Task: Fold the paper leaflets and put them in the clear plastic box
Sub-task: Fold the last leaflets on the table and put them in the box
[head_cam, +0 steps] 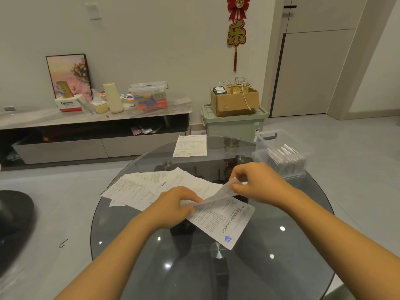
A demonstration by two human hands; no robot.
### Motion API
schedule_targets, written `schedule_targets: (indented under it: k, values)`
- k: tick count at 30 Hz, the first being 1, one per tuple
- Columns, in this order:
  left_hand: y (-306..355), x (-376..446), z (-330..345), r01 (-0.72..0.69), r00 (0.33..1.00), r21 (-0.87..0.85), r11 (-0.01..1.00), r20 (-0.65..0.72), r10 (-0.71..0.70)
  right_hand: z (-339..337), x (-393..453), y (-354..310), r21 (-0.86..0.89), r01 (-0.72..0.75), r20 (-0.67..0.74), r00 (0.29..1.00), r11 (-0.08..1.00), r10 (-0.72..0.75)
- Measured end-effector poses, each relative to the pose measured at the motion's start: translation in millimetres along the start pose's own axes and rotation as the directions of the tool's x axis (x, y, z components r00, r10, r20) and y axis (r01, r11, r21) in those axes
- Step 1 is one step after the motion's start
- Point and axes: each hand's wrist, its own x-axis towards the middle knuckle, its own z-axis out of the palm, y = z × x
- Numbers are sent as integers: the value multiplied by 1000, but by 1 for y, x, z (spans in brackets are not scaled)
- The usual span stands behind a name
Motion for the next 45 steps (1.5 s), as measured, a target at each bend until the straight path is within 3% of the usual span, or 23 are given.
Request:
schedule_targets:
  k: [4,7,11,16,20,23,25,27,29,31,33,36,41,45]
  values:
    - [18,-9,6,-68,991,-167,984,105,87,0,-4,-10,39,58,44,997,998,-60]
    - [27,-12,11,-58,993,-306,950,82,87,0,-4,-15,140,85,43,995,987,-92]
    - [29,-13,12,52,998,-496,867,49,-32,-4,-3,-18,184,85,-8,996,979,-85]
    - [22,-14,6,158,987,-726,670,86,-139,-5,2,-8,249,29,-40,999,968,-20]
    - [15,-10,7,198,960,-800,567,42,-276,5,10,-4,327,-4,-85,996,945,34]
    - [10,-7,10,194,930,-811,552,-26,-366,18,17,-6,373,-30,-17,999,927,39]
    - [6,-5,13,195,905,-730,655,-123,-407,27,21,-8,361,-21,48,999,932,4]
    - [0,-2,15,219,883,-469,856,-278,-379,33,22,-11,281,-13,120,993,960,-22]
    - [-5,0,18,221,887,-294,930,-335,-317,38,21,-12,188,-9,185,982,982,-26]
    - [-7,-1,20,258,895,-205,944,-318,-313,44,20,-12,131,-24,235,972,991,-7]
    - [-11,-2,22,272,913,8,962,-319,-256,50,20,-13,88,-45,284,959,995,18]
    - [-10,-4,24,120,964,263,957,-263,-49,56,19,-12,19,-44,333,942,999,35]
    - [-6,-9,26,-68,997,338,939,4,71,59,19,-10,-71,-19,373,927,997,44]
    - [-8,-9,20,-132,991,421,898,23,134,57,19,-9,-185,54,382,924,981,21]
